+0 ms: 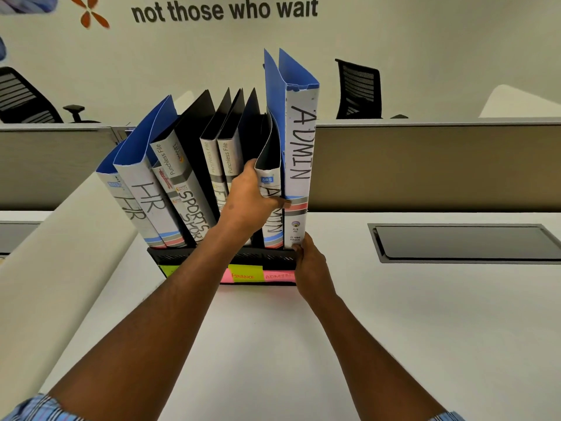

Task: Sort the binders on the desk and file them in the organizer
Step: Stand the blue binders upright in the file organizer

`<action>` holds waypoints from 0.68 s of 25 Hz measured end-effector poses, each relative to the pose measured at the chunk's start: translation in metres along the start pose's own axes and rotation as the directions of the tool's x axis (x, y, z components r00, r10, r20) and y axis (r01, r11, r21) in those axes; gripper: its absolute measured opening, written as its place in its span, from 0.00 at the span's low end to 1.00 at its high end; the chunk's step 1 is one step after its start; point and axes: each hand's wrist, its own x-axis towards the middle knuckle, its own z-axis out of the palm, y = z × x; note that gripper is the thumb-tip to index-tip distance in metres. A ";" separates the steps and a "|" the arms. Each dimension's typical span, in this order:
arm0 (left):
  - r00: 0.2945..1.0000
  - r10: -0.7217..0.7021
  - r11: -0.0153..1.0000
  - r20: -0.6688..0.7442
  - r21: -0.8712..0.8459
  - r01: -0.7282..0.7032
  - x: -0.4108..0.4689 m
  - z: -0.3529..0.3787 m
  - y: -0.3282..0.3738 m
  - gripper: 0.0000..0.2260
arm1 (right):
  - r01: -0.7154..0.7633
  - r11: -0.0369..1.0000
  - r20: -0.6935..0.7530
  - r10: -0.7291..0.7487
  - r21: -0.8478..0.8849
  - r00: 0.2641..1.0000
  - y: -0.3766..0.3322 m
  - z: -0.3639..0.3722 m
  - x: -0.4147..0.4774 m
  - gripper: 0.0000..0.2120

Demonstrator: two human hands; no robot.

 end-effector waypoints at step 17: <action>0.918 0.393 0.886 -0.045 0.288 -0.365 0.004 -0.022 0.061 0.61 | 0.426 0.676 0.431 -0.174 -0.602 0.886 -0.029 -0.063 0.042 0.15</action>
